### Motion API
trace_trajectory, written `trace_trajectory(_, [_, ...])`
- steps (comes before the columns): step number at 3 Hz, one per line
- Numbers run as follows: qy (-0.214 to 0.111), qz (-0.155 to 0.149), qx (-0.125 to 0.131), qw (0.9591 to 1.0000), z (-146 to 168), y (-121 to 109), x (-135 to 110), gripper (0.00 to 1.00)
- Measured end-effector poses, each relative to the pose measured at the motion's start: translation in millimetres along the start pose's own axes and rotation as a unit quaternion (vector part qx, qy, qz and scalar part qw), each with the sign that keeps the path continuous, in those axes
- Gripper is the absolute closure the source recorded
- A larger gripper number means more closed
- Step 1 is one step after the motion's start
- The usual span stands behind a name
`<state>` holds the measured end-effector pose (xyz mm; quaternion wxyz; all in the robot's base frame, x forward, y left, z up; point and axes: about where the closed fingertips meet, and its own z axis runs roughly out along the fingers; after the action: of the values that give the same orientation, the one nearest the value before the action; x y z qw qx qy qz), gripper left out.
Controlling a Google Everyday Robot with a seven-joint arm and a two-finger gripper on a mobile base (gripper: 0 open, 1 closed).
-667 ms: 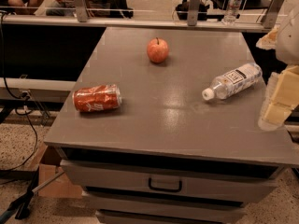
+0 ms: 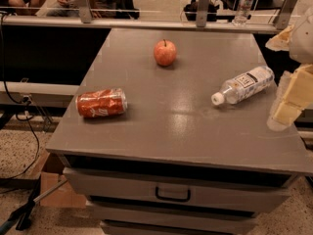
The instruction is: Move apple near coke can
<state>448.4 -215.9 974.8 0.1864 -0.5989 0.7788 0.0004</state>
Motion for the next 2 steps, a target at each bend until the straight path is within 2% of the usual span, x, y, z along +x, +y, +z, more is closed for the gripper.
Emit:
trace_trajectory(1, [-0.102, 0.04, -0.017, 0.9939, 18, -31, -3, 0.0])
trace_trajectory(2, [-0.19, 0.077, -0.021, 0.9785, 28, -59, -19, 0.0])
